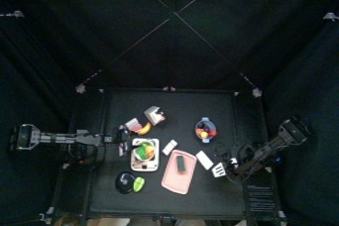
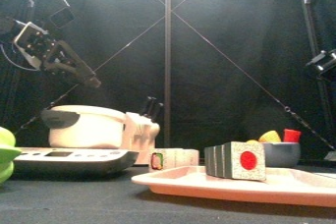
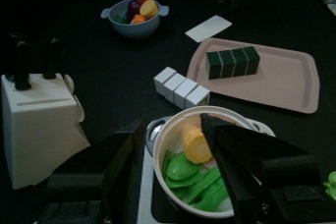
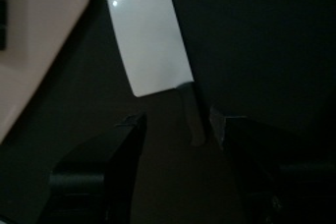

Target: Grab cleaver handle

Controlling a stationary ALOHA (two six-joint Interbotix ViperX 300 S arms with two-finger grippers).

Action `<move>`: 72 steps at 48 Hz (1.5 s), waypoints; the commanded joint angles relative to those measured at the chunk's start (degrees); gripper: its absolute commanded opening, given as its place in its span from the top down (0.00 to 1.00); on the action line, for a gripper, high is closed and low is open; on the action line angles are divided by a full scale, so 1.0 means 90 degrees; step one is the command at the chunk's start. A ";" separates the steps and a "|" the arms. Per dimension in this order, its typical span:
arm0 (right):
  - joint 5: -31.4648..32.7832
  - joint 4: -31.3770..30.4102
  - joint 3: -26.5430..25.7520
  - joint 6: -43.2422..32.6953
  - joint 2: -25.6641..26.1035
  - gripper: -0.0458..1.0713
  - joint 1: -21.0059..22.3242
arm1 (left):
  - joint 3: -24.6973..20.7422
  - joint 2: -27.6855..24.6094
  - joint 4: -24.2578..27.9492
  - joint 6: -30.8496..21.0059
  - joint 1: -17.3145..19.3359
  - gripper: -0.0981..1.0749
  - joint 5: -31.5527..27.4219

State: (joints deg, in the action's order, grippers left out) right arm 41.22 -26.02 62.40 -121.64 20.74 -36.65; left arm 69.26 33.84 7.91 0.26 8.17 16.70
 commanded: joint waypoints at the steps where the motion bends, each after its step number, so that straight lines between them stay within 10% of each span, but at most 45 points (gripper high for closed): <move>1: -0.0029 0.0176 -0.0049 0.0000 -0.0195 0.17 -0.0059 | -0.0088 0.0000 -0.0010 -0.0010 -0.0010 0.17 0.0059; 25: -0.0459 0.0186 -0.0117 0.0000 -0.1094 0.30 -0.0068 | -0.0146 0.0000 -0.0010 0.0000 -0.0078 0.17 0.0068; 51: 0.1611 -0.1182 -0.0645 0.0010 -0.0361 0.48 -0.0176 | -0.0283 -0.0010 -0.0381 -0.0059 -0.0293 0.17 0.1035; 72: 0.1709 -0.1465 -0.0723 0.0010 -0.0244 0.48 -0.0186 | -0.0303 -0.0049 -0.1504 -0.0049 -0.0498 0.17 0.1016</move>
State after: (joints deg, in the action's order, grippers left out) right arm 56.25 -37.97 57.22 -121.46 17.49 -38.14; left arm 68.12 33.66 -4.13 -0.26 3.96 25.49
